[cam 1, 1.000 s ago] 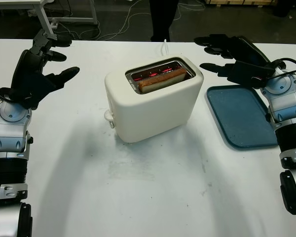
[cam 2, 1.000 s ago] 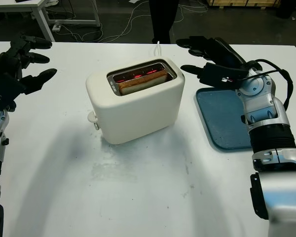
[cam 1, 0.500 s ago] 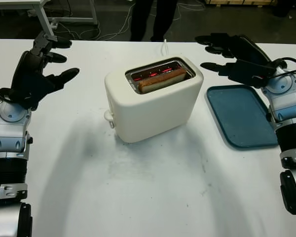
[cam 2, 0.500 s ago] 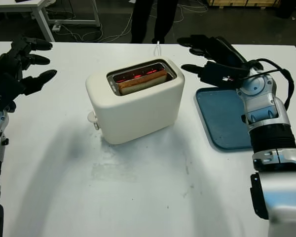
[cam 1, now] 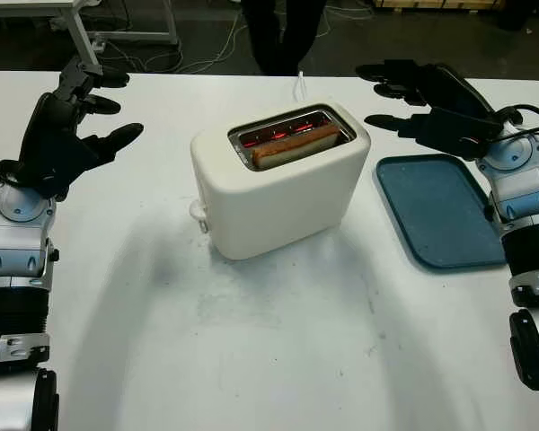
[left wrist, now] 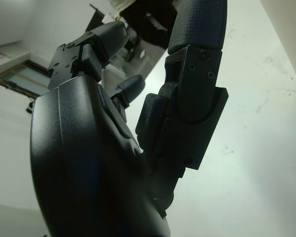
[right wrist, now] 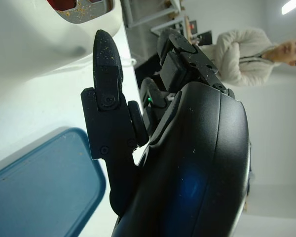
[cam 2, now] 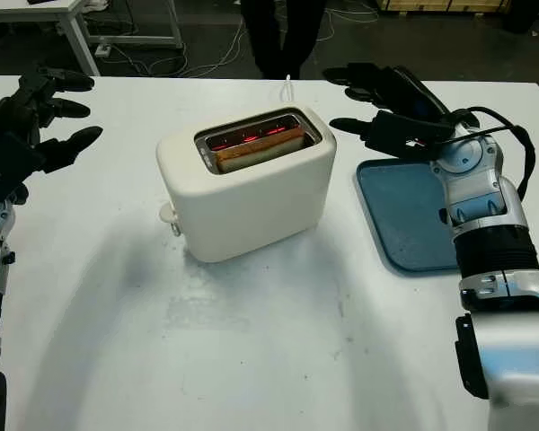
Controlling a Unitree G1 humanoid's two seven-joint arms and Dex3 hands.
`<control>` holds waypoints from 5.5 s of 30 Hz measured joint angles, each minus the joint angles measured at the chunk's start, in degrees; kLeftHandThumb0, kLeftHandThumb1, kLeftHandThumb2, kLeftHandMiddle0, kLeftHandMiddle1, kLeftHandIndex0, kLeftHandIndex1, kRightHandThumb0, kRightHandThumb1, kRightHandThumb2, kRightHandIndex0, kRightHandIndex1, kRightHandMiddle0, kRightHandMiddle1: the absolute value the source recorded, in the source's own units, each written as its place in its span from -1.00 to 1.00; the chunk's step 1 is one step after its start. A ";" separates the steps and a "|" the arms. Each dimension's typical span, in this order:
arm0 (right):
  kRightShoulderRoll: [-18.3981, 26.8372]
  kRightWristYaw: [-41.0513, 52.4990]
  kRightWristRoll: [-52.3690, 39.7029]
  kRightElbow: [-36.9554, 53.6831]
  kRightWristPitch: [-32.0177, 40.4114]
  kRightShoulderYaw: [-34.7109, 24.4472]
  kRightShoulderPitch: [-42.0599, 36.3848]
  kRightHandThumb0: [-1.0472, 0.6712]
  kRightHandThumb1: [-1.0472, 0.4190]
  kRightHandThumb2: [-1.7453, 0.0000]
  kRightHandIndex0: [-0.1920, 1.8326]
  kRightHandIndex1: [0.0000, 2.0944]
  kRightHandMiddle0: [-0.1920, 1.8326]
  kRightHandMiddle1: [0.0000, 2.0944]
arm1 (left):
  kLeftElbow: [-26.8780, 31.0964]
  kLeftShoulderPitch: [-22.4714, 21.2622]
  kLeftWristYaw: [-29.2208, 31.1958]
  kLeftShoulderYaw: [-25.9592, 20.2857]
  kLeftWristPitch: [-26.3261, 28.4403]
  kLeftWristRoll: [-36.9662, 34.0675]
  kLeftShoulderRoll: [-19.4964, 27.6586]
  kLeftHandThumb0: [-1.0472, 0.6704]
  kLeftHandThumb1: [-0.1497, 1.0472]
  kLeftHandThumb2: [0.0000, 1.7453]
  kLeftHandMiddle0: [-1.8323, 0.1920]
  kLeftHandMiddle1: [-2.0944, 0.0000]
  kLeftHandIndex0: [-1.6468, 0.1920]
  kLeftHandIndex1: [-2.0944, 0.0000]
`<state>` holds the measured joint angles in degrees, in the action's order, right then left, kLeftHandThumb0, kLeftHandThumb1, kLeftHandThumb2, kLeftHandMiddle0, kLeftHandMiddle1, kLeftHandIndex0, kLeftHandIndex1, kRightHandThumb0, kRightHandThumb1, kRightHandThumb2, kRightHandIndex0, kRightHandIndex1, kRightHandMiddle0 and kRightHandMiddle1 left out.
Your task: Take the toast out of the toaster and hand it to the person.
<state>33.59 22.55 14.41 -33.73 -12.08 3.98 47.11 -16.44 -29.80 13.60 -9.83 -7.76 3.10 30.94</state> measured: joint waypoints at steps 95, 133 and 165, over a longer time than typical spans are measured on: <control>-0.14 -0.32 -0.02 -0.27 0.09 -0.04 0.00 -0.32 -0.83 0.78 -0.34 -1.00 -0.37 -1.00 | -0.19 -0.03 -0.63 0.03 0.07 0.00 0.00 -0.91 0.79 -0.81 0.81 -0.21 0.79 -0.10; -0.13 -0.34 0.04 -0.24 0.09 -0.02 0.00 -0.35 -0.83 0.78 -0.34 -1.00 -0.37 -1.00 | -0.19 -0.02 -1.05 0.03 0.06 0.10 0.00 -0.91 0.79 -0.79 0.81 -0.22 0.79 -0.10; -0.13 -0.32 0.02 -0.29 0.04 -0.02 0.01 -0.31 -0.83 0.80 -0.34 -1.00 -0.37 -1.00 | -0.23 -0.02 -1.09 0.14 -0.01 0.07 0.00 -0.92 0.79 -0.80 0.81 -0.20 0.79 -0.09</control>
<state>33.46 22.23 14.43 -34.02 -12.04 3.95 47.12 -16.67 -29.83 12.52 -9.70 -7.77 3.17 30.94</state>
